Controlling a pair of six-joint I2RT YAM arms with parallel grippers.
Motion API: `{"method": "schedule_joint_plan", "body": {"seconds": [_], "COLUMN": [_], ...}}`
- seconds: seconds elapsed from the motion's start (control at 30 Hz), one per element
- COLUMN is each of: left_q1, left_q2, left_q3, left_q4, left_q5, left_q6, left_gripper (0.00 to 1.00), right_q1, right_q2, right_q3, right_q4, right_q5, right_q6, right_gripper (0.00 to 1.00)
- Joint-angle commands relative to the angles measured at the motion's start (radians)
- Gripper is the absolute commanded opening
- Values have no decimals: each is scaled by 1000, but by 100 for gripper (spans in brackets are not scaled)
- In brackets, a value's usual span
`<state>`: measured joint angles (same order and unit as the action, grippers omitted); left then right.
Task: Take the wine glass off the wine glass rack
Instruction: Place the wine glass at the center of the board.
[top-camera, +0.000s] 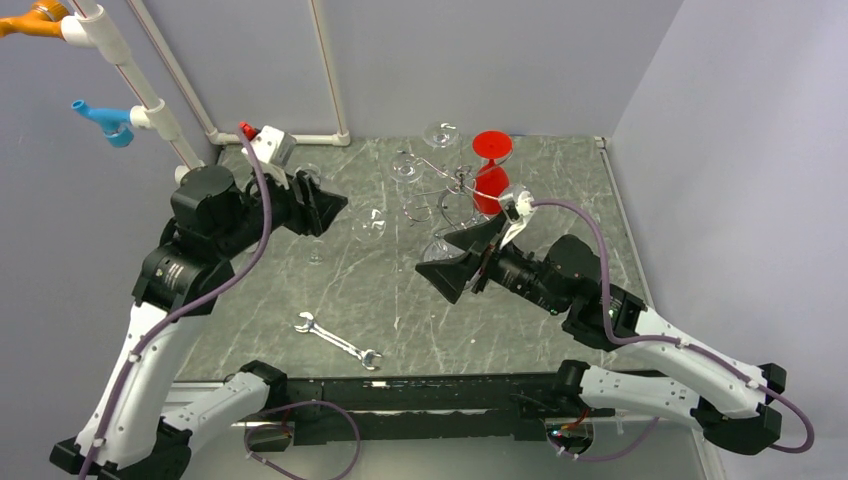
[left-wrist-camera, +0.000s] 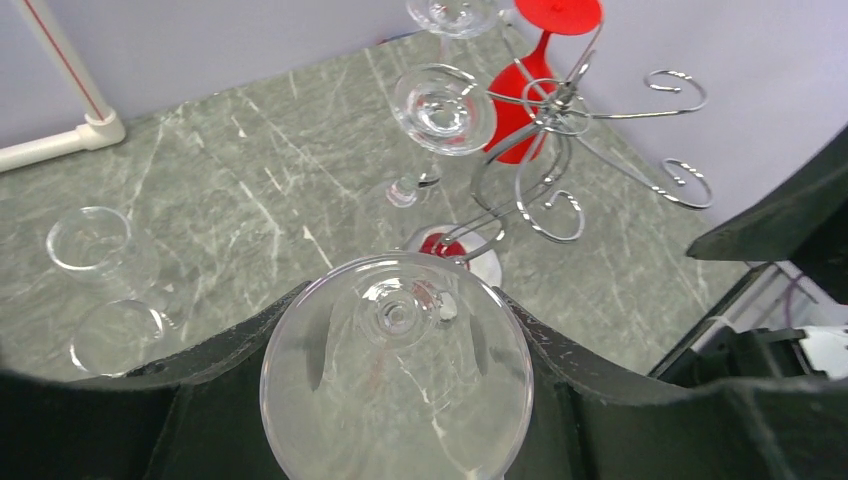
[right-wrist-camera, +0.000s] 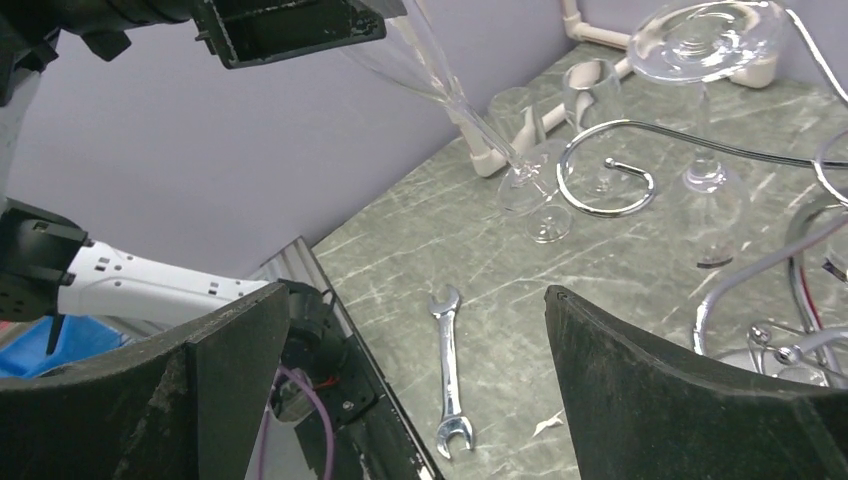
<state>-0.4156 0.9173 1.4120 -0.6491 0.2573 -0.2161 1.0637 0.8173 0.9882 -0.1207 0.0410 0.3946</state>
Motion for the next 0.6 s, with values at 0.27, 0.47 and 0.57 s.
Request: {"method": "schedule_joint_plan", "body": {"seconds": [0.27,0.47,0.57], "left_q1": [-3,-3,-3], "left_q2": [102,144,178], "left_q3": [-42,-103,-118], "left_q4": [118,201,218], "left_q5": [-138,-182,-198], "left_q6": [86,88,99], "left_gripper": [0,0,0], "right_q1": [5,5,5], "right_q2": [-58,-47,-62], "right_q3": [96,176,174], "right_q4": [-131,-200,-186], "right_q5": [389,535,549], "right_q6": [51,32,21], "right_gripper": [100,100,100]}}
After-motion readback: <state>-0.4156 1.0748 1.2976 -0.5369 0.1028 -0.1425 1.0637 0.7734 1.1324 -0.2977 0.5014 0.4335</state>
